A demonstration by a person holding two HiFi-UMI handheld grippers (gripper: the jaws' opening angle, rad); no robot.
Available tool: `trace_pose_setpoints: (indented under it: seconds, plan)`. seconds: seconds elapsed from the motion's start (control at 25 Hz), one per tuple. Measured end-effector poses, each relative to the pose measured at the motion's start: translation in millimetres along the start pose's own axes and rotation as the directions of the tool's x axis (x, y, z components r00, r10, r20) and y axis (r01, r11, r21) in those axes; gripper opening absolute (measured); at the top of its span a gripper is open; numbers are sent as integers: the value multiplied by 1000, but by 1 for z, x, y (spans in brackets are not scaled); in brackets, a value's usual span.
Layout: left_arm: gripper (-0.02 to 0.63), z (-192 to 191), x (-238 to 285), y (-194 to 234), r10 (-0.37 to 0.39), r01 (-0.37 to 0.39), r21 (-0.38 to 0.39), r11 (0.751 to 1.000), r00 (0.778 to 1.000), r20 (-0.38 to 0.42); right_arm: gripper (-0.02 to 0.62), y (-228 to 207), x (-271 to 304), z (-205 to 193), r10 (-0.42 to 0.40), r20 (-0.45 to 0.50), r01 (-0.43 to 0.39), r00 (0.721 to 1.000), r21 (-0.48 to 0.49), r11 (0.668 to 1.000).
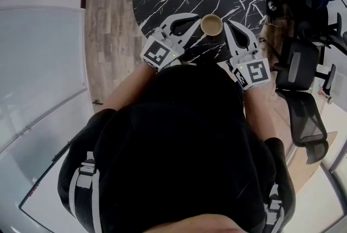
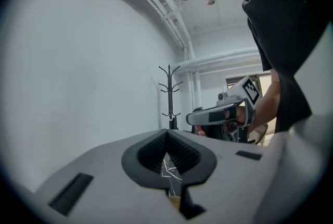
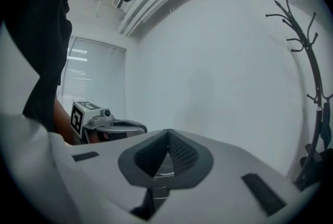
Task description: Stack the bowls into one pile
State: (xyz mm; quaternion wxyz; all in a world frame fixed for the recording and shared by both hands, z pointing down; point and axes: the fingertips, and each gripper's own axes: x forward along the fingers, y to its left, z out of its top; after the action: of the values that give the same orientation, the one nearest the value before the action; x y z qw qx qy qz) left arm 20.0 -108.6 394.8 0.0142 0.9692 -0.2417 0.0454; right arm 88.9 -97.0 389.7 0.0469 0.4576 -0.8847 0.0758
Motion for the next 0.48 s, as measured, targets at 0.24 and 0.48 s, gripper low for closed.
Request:
trace_pose_setpoints:
  seconds: [0.24,0.48]
  plan:
    - [3,0,1,1,-3,3,-1,1000,1000,-4,-3,-1,0,-3,2,-12,-2,1000,2,1000]
    - [3,-1,3,3,-3,3,-4,1000,1000,-11,-3,-2,4,-8,13,-29,-13,999,9,1000]
